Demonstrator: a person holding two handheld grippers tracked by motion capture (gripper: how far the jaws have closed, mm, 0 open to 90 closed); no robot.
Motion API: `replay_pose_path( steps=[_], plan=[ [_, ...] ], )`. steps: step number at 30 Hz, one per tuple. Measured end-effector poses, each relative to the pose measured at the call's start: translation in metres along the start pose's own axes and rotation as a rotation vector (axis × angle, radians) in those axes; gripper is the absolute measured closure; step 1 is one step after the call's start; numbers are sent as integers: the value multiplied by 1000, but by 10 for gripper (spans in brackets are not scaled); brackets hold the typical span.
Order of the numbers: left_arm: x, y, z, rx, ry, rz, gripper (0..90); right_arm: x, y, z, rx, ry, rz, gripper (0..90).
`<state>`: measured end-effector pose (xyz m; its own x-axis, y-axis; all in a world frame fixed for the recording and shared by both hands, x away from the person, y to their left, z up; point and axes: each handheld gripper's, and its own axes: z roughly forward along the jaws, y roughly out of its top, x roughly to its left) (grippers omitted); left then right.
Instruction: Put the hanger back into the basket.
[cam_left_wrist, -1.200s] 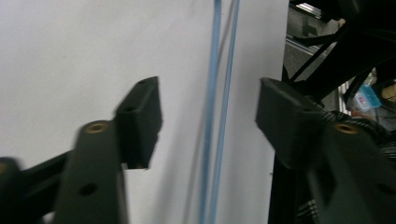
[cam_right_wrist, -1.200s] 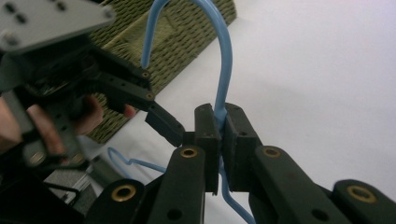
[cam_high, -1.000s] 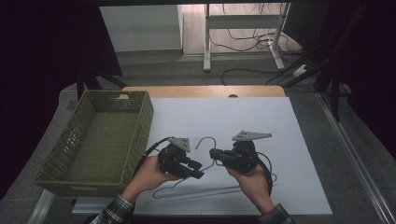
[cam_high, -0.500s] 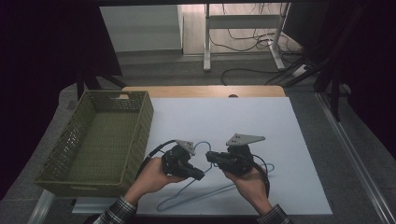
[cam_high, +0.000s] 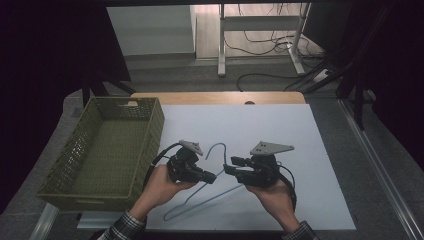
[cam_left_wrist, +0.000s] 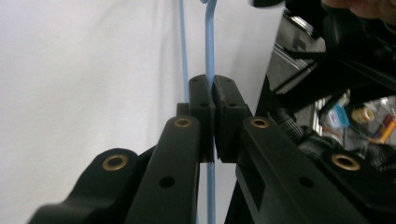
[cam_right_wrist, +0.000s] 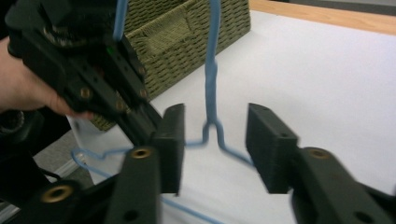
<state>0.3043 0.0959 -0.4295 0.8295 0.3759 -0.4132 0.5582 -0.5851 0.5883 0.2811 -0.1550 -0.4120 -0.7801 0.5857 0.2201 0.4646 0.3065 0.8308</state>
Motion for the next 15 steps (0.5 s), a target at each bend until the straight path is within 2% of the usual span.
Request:
replay_pose_path(
  steps=[1,2,3,4,5,7,8,9,12,15],
  plan=[
    [0,0,0,0,0,0,880,0,0,0,0,0,0,548],
    [2,0,-3,-13,10,-5,880,-1,-1,-4,6,-8,-14,465],
    [2,0,-4,-13,9,-11,880,-1,-1,-4,6,-8,-14,465],
    [3,-1,-7,-25,21,-26,880,-2,-2,-7,12,-12,-22,400],
    [3,-1,-7,-25,21,-26,880,-2,-2,-7,12,-12,-22,400],
    [6,-1,-11,-33,29,-43,879,-3,-4,-10,22,-19,-34,339],
    [7,-1,-13,-35,31,-55,879,-5,-7,-13,24,-31,-34,273],
    [8,-1,-15,-41,34,-56,879,-5,-7,-13,24,-31,-34,273],
    [12,-1,-27,-63,49,-87,879,-8,-13,-22,28,-53,-34,197],
    [13,0,-35,-73,57,-96,879,-10,-17,-27,26,-53,-28,173]
  ],
)
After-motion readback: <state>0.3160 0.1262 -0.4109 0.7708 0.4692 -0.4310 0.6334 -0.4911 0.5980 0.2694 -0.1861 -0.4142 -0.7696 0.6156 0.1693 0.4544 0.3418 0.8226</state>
